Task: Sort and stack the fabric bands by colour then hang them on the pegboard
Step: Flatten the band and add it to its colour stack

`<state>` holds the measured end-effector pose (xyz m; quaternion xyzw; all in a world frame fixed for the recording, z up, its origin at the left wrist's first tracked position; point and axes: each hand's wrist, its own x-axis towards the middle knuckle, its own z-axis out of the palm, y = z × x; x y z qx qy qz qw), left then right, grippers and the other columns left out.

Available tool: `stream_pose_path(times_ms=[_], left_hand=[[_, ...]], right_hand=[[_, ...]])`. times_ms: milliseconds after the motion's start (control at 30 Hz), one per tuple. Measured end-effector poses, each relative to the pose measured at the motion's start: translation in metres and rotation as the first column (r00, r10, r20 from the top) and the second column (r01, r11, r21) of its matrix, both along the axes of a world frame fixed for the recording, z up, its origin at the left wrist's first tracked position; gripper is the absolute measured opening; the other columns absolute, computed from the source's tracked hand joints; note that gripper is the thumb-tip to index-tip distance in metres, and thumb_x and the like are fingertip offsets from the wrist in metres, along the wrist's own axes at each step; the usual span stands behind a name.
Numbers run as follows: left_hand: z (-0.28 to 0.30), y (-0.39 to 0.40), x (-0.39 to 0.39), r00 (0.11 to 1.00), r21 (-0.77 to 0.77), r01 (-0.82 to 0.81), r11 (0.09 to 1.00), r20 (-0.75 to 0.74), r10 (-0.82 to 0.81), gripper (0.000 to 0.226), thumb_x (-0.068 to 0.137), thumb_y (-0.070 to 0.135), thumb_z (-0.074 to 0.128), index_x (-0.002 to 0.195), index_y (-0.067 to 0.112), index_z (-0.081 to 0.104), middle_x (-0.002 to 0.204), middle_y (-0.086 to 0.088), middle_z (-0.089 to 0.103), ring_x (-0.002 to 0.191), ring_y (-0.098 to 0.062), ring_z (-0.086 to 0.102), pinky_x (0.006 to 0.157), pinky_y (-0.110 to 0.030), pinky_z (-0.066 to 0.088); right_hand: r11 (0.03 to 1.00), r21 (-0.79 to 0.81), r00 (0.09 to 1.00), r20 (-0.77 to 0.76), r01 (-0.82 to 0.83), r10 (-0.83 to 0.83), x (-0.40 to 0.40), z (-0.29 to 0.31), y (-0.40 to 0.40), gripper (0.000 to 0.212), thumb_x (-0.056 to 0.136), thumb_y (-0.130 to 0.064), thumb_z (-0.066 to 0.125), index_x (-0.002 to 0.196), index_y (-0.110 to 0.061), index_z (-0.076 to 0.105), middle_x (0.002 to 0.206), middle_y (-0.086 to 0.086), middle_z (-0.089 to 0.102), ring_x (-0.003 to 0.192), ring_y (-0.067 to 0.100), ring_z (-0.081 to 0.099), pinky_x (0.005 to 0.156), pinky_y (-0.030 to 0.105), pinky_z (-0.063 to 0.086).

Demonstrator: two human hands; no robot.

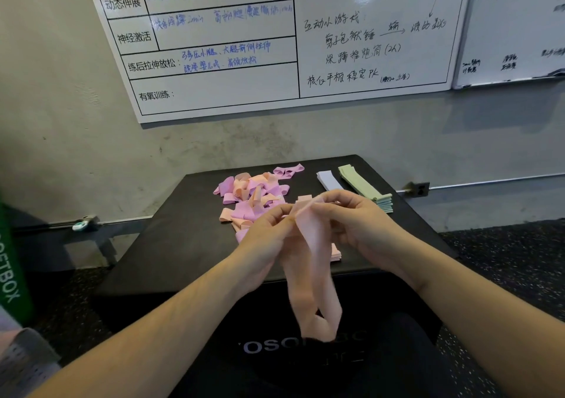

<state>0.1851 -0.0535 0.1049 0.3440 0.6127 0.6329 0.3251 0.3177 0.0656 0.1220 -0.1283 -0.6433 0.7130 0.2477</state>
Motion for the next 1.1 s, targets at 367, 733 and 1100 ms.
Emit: stream_pose_path(times_ms=[367,733,1100], left_hand=[[-0.007,0.006,0.021,0.998,0.043,0.062,0.997,-0.027,-0.061,0.081,0.082,0.085,0.036,0.127,0.024,0.066,0.116,-0.006,0.075,0.108,-0.020,0.070,0.082,-0.034,0.054],[-0.011,0.024,0.016,0.999,0.074,-0.019,0.997,-0.036,0.021,0.026,0.105,0.019,0.052,0.126,0.027,0.066,0.110,-0.007,0.074,0.104,-0.027,0.071,0.088,-0.043,0.058],[0.007,0.036,0.013,0.973,0.183,0.010,0.983,0.226,-0.052,0.021,0.104,0.003,0.043,0.108,0.012,0.062,0.082,-0.009,0.065,0.068,-0.019,0.064,0.073,-0.035,0.053]], right_hand=[[0.975,0.063,0.975,-0.075,0.215,-0.210,-0.009,0.016,-0.002,0.014,0.088,-0.020,0.076,0.099,-0.011,0.077,0.081,-0.002,0.072,0.072,0.009,0.065,0.056,0.019,0.051],[0.950,0.166,0.964,-0.094,0.263,-0.250,-0.009,0.003,0.015,0.005,0.091,-0.019,0.073,0.093,-0.015,0.076,0.060,-0.012,0.061,0.057,0.007,0.050,0.056,0.019,0.042],[0.988,0.140,0.991,0.112,0.060,-0.076,0.004,-0.038,0.027,0.032,0.087,-0.040,0.076,0.107,-0.018,0.065,0.092,-0.004,0.073,0.085,0.011,0.066,0.086,0.037,0.050]])
